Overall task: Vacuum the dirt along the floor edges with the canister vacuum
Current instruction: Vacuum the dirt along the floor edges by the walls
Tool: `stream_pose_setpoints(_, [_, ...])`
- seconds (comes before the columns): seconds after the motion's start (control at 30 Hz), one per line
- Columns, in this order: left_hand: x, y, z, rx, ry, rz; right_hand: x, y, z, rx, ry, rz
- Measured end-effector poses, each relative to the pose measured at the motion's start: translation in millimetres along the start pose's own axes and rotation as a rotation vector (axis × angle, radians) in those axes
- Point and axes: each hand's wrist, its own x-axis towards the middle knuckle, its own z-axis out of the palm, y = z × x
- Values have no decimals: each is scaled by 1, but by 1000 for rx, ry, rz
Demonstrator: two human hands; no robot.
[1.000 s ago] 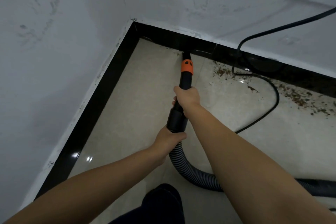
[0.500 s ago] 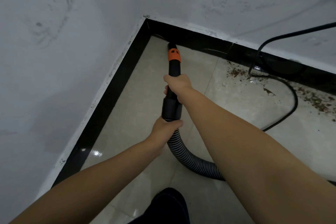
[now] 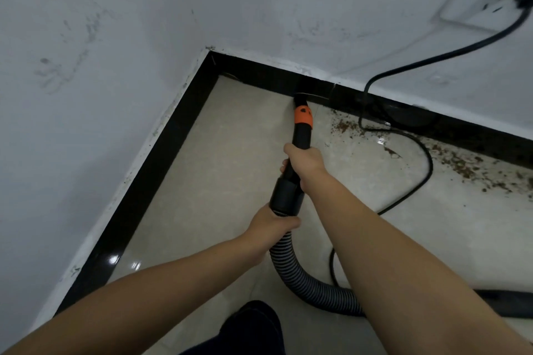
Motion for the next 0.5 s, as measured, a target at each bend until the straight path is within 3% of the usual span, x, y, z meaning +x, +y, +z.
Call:
stream_pose_setpoints(0.27, [-6,-1,24,91,-56,0,-2,7,-34,34,62,-7])
stream_pose_setpoints(0.5, [-4,-3,13,21,-10,-12,0,5,-13,6,5,-14])
